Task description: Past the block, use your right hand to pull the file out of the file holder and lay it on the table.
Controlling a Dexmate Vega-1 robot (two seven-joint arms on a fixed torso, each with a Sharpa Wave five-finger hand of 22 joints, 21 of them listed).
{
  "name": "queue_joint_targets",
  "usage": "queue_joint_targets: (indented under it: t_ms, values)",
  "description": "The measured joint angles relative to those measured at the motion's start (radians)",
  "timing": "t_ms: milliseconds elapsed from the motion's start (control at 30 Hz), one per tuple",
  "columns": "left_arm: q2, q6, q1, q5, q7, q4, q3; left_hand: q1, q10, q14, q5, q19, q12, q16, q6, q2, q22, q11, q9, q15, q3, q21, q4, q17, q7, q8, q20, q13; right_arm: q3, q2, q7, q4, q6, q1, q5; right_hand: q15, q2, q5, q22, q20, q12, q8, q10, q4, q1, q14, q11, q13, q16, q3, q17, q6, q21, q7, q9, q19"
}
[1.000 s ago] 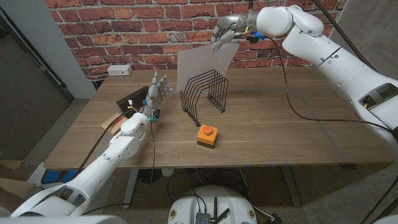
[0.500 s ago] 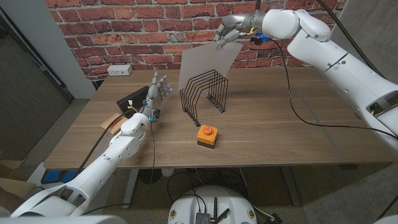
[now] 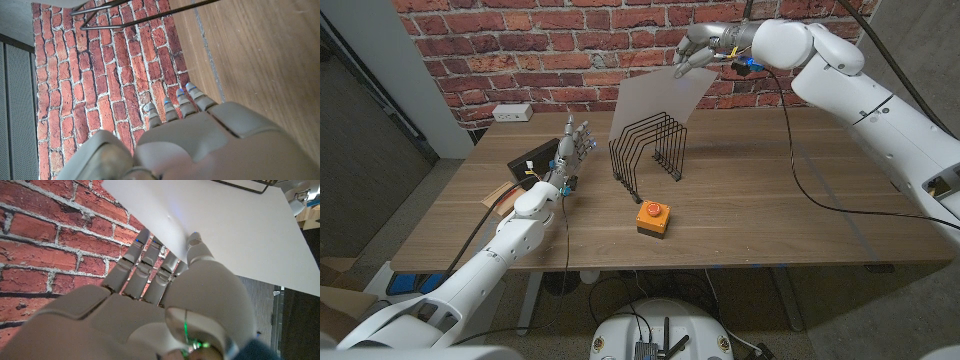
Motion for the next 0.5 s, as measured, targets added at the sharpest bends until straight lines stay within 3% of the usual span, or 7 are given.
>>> queue_joint_targets:
  t_ms: [500]
  values:
    - [0.0,0.0,0.0,0.0,0.001,0.0,0.0,0.0,0.0,0.0,0.0,0.0,0.0,0.0,0.0,0.0,0.0,0.0,0.0,0.0,0.0,0.0,0.0,0.0,0.0,0.0,0.0,0.0,0.052,-0.051,-0.055,-0.069,-0.052,-0.07,0.033,0.0,0.0,0.0,0.0,0.0,0.0,0.0,-0.005,0.0,0.0,0.0,0.005,0.002,0.0,0.0,0.0,0.0,0.0,0.0,0.0,0.0]
